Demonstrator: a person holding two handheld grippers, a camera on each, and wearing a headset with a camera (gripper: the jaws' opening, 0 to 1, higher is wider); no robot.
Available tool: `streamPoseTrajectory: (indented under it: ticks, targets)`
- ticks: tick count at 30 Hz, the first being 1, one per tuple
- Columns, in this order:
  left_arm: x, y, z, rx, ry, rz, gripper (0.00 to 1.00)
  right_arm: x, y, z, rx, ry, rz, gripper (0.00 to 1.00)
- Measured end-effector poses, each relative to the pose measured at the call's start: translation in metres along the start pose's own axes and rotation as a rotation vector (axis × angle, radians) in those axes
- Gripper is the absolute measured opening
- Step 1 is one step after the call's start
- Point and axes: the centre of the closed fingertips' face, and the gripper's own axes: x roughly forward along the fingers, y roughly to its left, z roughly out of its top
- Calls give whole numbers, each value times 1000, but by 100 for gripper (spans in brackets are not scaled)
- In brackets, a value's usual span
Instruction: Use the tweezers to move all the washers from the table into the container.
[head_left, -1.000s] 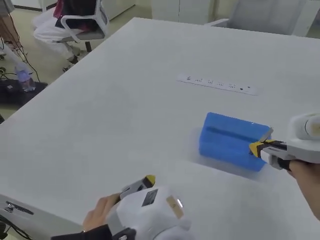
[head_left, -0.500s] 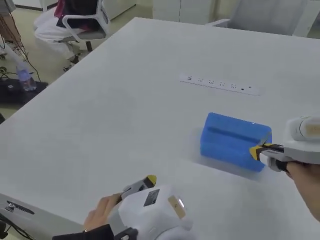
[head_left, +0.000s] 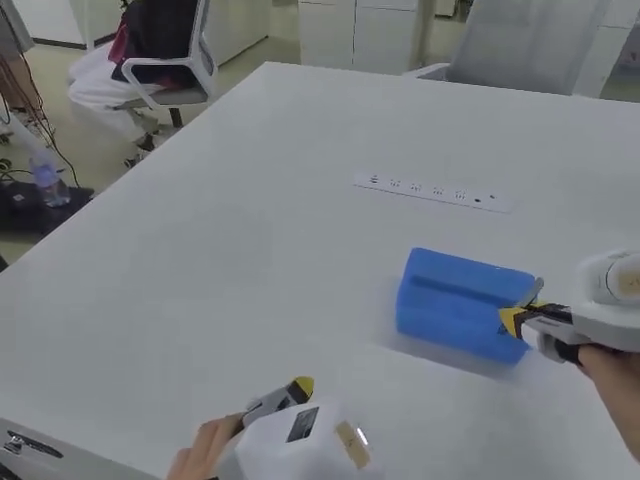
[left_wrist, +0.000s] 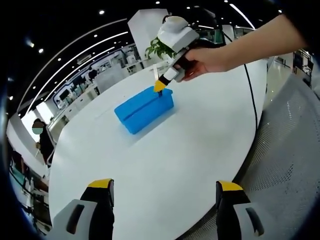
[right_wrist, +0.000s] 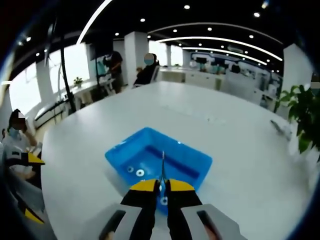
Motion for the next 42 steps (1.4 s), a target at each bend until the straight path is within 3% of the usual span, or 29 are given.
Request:
streamPoseTrajectory:
  ticks: [3,6,9,12,19,21,24,27,28,31,32,35,38,42]
  targets:
    - [-1,-2,2,-7,-8,-14,84,-10,3,10,5,-38,5,3]
    - [-5,-4,12,-50,-63,-46,77,-21,11,18,8,-75,23,3]
    - [-10,-4,22,-131,-112,-91,73,-37,26,24,-7,-101,62,3]
    - [-19,1,33,-225,-155,-123,70,-48,34,26,-48,-111,63,3]
    - [-35,4,58,-147,-198,-167,55,-71,57,23,-92,-121,141,3]
    - [-39,6,71,-97,-237,-167,49,-76,66,17,-105,-108,171,3]
    - [-44,3,84,-98,-250,-202,47,-83,83,-1,-129,-59,250,4]
    - [-50,1,105,-116,-295,-256,39,-89,96,-15,-177,-21,322,3]
    - [-50,1,109,-113,-301,-261,37,-90,97,-18,-178,-11,316,3]
    - [-47,0,117,-85,-299,-275,29,-93,97,-23,-210,-14,298,3]
    - [-47,-3,120,-83,-307,-302,27,-94,98,-25,-205,-9,303,3]
    - [-47,-7,128,-66,-314,-330,23,-99,106,-29,-204,7,355,4]
    - [-48,-10,137,-11,-321,-341,18,-102,115,-36,-239,30,385,3]
    - [-45,-21,146,24,-311,-398,14,-103,130,-52,-278,73,441,3]
